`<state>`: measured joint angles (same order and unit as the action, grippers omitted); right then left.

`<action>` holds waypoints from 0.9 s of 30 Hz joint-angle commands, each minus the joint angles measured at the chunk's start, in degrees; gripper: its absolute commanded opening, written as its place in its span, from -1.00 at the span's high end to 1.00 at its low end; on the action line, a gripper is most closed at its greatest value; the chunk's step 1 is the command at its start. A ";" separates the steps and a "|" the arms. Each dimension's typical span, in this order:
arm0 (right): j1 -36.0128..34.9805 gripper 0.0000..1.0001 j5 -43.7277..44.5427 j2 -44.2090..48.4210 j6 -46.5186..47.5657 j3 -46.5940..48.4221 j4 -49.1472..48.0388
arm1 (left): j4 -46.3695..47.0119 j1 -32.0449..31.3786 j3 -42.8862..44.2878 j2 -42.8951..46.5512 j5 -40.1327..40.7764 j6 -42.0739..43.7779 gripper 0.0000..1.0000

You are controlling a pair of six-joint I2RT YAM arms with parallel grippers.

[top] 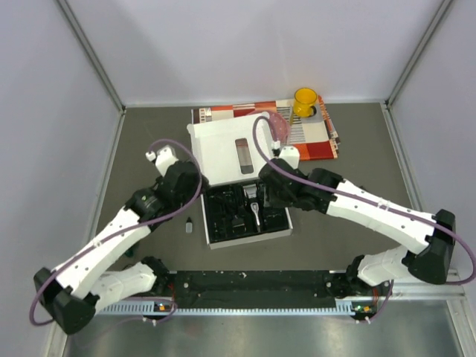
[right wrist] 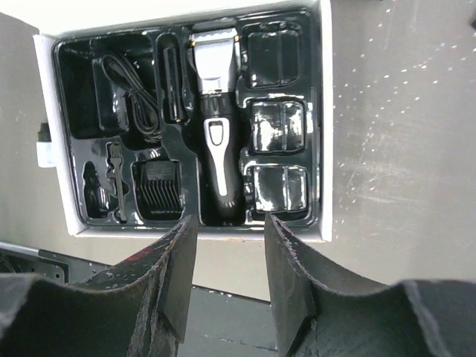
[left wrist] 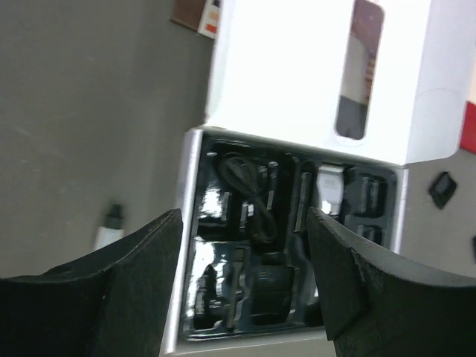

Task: Sort the hair-cutting tools

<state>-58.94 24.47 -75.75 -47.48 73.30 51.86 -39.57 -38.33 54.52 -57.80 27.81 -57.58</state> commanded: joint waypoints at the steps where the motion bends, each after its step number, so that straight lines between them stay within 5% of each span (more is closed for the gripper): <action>1: -2.14 0.17 -0.74 -3.52 -1.99 5.10 -1.49 | -3.49 1.76 -4.86 5.93 -0.12 11.69 -0.47; 5: -2.67 0.17 -1.18 -5.64 -3.49 6.15 -1.76 | -7.18 6.67 -8.90 5.51 -6.88 12.23 -0.50; 11: -2.67 0.17 -0.30 -4.94 -3.58 5.45 -1.76 | 0.19 18.89 -18.21 0.06 -23.14 16.01 -0.36; 27: -1.53 0.15 0.67 -3.80 -2.79 3.26 -1.76 | 3.71 19.43 -16.46 -13.83 -28.35 19.09 -0.13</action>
<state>-60.95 23.33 -81.58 -50.61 76.18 51.46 -37.10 -19.20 36.10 -70.63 -0.45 -39.27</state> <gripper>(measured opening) 0.424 0.574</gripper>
